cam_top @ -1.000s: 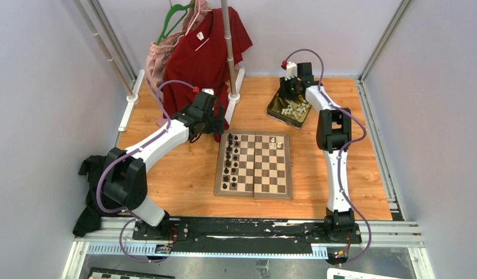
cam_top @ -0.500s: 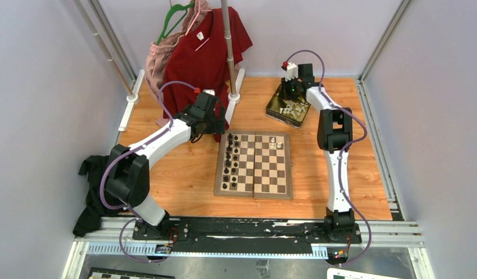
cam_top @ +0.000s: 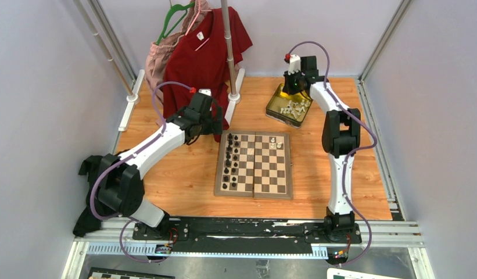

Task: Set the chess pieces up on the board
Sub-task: Pick up the chess piece from the storage box, then place the chess piece on the chessboard.

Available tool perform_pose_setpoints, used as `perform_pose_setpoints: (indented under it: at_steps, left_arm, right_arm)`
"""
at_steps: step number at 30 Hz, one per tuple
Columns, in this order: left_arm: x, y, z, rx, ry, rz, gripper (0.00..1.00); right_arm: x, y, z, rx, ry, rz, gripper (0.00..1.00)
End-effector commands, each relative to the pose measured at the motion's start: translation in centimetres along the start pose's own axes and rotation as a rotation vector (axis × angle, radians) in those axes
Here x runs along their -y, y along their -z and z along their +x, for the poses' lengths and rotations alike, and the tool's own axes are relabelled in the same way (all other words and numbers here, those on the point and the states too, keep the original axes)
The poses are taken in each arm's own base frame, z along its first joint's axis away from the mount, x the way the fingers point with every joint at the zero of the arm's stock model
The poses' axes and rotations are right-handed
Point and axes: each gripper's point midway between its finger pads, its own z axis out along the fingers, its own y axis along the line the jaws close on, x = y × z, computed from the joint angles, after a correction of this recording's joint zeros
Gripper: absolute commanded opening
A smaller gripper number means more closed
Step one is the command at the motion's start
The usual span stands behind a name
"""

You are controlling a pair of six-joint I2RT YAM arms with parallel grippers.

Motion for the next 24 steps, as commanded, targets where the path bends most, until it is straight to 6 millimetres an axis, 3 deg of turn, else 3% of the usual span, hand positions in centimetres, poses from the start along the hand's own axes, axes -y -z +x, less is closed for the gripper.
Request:
perform_pose_setpoints:
  at_steps: [1,6,11,17,24]
  left_arm:
    - [0.1,1.9,0.0,0.019,0.007,0.037,1.00]
    - [0.0,3.8,0.4,0.039,0.005,0.062,1.00]
    - [-0.2,6.3,0.7,0.075,0.005,0.091,1.00]
    - [-0.2,8.7,1.4,0.099,0.031,0.141,1.00]
    - [-0.2,10.6,2.9,0.121,0.068,0.191,1.00]
  right_arm:
    - [-3.1,3.5,-2.7,-0.003,0.032,0.019,0.00]
    - [-8.0,6.7,-2.9,-0.070,0.093,0.007,0.00]
    - [-14.0,10.6,-0.5,-0.197,0.134,-0.023,0.00]
    - [-19.5,16.9,4.7,-0.409,0.130,-0.072,0.00]
    - [-23.4,23.0,10.8,-0.646,0.182,-0.079,0.00]
